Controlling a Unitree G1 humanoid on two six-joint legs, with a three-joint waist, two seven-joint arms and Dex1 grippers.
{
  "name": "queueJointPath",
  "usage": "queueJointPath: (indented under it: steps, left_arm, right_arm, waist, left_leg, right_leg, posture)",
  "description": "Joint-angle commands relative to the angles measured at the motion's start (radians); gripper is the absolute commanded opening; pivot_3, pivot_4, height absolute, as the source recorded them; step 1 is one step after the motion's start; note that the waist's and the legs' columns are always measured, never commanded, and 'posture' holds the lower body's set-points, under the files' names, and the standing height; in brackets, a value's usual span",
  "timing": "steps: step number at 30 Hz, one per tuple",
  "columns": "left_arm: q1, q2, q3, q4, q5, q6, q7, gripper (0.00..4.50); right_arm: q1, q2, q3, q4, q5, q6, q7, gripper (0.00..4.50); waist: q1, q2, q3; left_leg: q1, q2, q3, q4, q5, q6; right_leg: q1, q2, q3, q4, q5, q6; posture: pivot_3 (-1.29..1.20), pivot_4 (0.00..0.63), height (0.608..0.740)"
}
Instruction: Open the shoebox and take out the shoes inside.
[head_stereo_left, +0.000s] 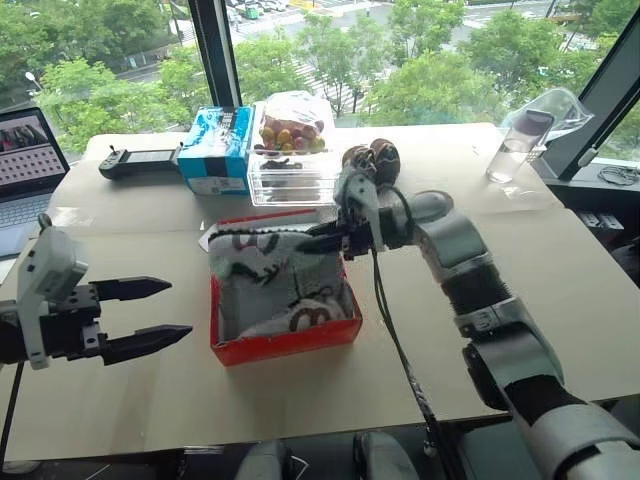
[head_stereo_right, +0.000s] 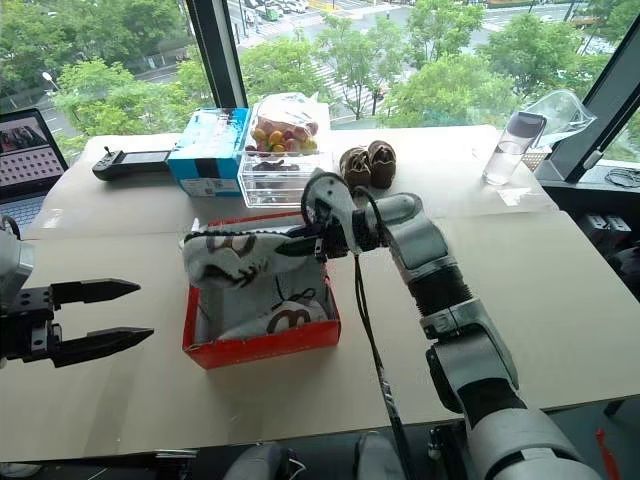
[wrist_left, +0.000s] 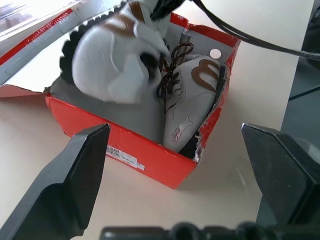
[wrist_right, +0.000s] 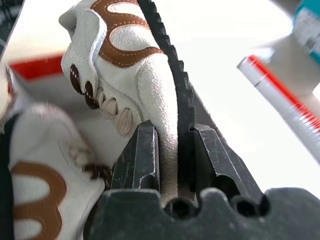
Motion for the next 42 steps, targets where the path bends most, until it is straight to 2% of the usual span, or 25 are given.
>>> queueJointPath:
  steps: [1,2,5,7,11,14,18,24,26,27,29,30,35,37,39,42]
  left_arm:
    - [-0.017,0.007,-0.008,0.01,0.008,-0.033,-0.009,4.5]
    - [-0.023,0.009,-0.019,0.017,0.012,-0.039,-0.01,4.5]
    - [-0.053,0.016,-0.067,0.042,0.022,-0.06,-0.011,4.5]
    - [-0.077,0.019,-0.1,0.059,0.029,-0.073,-0.014,4.5]
    - [-0.125,0.026,-0.167,0.09,0.029,-0.086,-0.025,4.5]
    - [-0.16,0.027,-0.208,0.112,0.039,-0.099,-0.028,4.5]
    - [-0.196,0.024,-0.259,0.136,0.057,-0.12,-0.037,4.5]
    - [-0.235,0.026,-0.3,0.153,0.07,-0.131,-0.039,4.5]
    - [-0.243,0.028,-0.306,0.156,0.072,-0.131,-0.041,4.5]
    - [-0.247,0.028,-0.308,0.158,0.073,-0.131,-0.041,4.5]
    - [-0.253,0.028,-0.308,0.158,0.073,-0.127,-0.041,4.5]
    - [-0.254,0.028,-0.306,0.156,0.073,-0.124,-0.04,4.5]
    - [-0.244,0.032,-0.286,0.149,0.065,-0.11,-0.041,4.5]
    - [-0.242,0.033,-0.28,0.146,0.064,-0.106,-0.04,4.5]
    - [-0.243,0.033,-0.279,0.143,0.064,-0.103,-0.037,4.5]
    - [-0.243,0.029,-0.278,0.132,0.062,-0.098,-0.029,4.5]
  right_arm:
    - [-0.061,-0.022,-0.176,-0.082,0.19,0.202,-0.04,0.63]
    - [-0.084,-0.02,-0.238,-0.057,0.234,0.258,-0.086,0.63]
    - [-0.179,-0.021,-0.477,0.136,0.32,0.387,-0.373,0.63]
    - [-0.198,-0.045,-0.574,0.214,0.351,0.445,-0.499,0.63]
    - [-0.15,-0.103,-0.633,0.288,0.284,0.462,-0.748,0.63]
    - [-0.103,-0.135,-0.654,0.301,0.297,0.567,-0.817,0.63]
    - [-0.016,-0.134,-0.678,0.296,0.352,0.775,-0.823,0.63]
    - [0.083,-0.113,-0.63,0.261,0.327,0.796,-0.832,0.63]
    - [0.113,-0.136,-0.572,0.268,0.281,0.738,-0.822,1.49]
    - [0.115,-0.154,-0.56,0.291,0.263,0.703,-0.817,1.6]
    - [0.102,-0.204,-0.544,0.347,0.229,0.614,-0.802,2.32]
    - [0.083,-0.232,-0.548,0.381,0.221,0.579,-0.794,2.78]
    - [-0.045,-0.335,-0.516,0.483,0.178,0.44,-0.717,4.41]
    - [-0.087,-0.341,-0.429,0.419,0.16,0.396,-0.599,4.46]
    - [-0.089,-0.325,-0.328,0.265,0.168,0.364,-0.469,4.46]
    - [-0.019,-0.33,-0.114,-0.075,0.186,0.276,-0.204,4.46]
  waist:
    - [0.003,0.0,0.0]
    - [0.003,0.0,0.0]
    - [0.004,0.0,0.0]
    - [0.012,0.0,0.0]
    - [0.019,0.0,0.0]
    - [0.02,0.0,0.0]
    - [0.01,0.002,0.001]
    - [-0.001,0.002,0.001]
    - [-0.001,0.002,0.001]
    - [-0.001,0.002,0.001]
    - [0.001,0.002,0.001]
    - [0.003,0.002,0.001]
    - [0.0,0.002,0.002]
    - [-0.01,0.002,0.002]
    - [-0.02,0.002,0.002]
    - [-0.028,0.002,0.002]
  left_leg:
    - [0.0,0.0,0.0,0.0,0.0,0.0]
    - [0.0,0.0,0.0,0.0,0.0,0.0]
    - [0.0,0.0,0.0,0.0,-0.001,0.002]
    - [0.0,0.0,0.0,0.0,-0.001,0.002]
    - [0.0,0.0,0.001,-0.001,-0.001,0.001]
    - [-0.003,0.0,0.001,-0.001,0.0,0.001]
    - [-0.007,0.001,0.003,-0.001,0.0,0.002]
    - [-0.007,0.001,0.003,0.0,-0.005,0.009]
    - [-0.007,0.001,0.002,0.0,-0.005,0.009]
    - [-0.006,0.001,0.002,0.0,-0.005,0.01]
    - [-0.005,0.001,0.002,0.0,-0.005,0.01]
    - [-0.005,0.001,0.002,0.0,-0.006,0.011]
    - [-0.005,0.0,0.002,0.0,-0.006,0.011]
    - [-0.005,0.0,0.003,0.0,-0.006,0.011]
    - [-0.003,0.001,0.003,0.0,-0.006,0.011]
    - [-0.003,0.004,0.004,0.0,-0.006,0.01]
  right_leg:
    - [0.001,0.0,0.0,0.0,0.0,0.0]
    - [0.001,0.0,-0.001,0.0,0.0,0.0]
    - [0.001,-0.001,0.0,0.0,0.0,0.0]
    - [0.001,-0.001,-0.001,0.0,0.001,-0.002]
    - [0.0,-0.001,-0.001,-0.001,0.001,-0.002]
    - [-0.001,-0.001,-0.001,-0.001,0.001,-0.002]
    - [-0.005,0.001,0.0,0.001,0.001,-0.001]
    - [-0.004,0.002,0.001,0.0,0.001,0.0]
    - [-0.004,0.002,0.0,0.0,0.001,0.001]
    - [-0.003,0.002,0.001,0.0,0.001,0.001]
    - [-0.001,0.002,0.0,-0.001,0.001,0.001]
    - [-0.001,0.002,0.0,-0.001,0.001,0.002]
    - [-0.001,0.002,0.001,-0.002,0.001,0.002]
    - [-0.002,0.002,0.002,-0.002,0.001,0.002]
    - [-0.001,0.003,0.003,-0.002,0.001,0.002]
    - [-0.002,0.005,0.005,-0.001,0.001,0.002]
  posture:
    - [0.0,0.15,0.74]
    - [0.0,0.15,0.74]
    - [0.0,0.15,0.74]
    - [0.0,0.15,0.74]
    - [0.0,0.15,0.74]
    - [0.0,0.15,0.74]
    - [0.0,0.15,0.74]
    - [0.0,0.15,0.74]
    - [0.0,0.15,0.74]
    - [0.0,0.15,0.74]
    - [0.0,0.15,0.74]
    - [0.0,0.15,0.74]
    - [0.0,0.15,0.74]
    - [0.0,0.15,0.74]
    - [0.0,0.15,0.74]
    - [0.0,0.15,0.74]
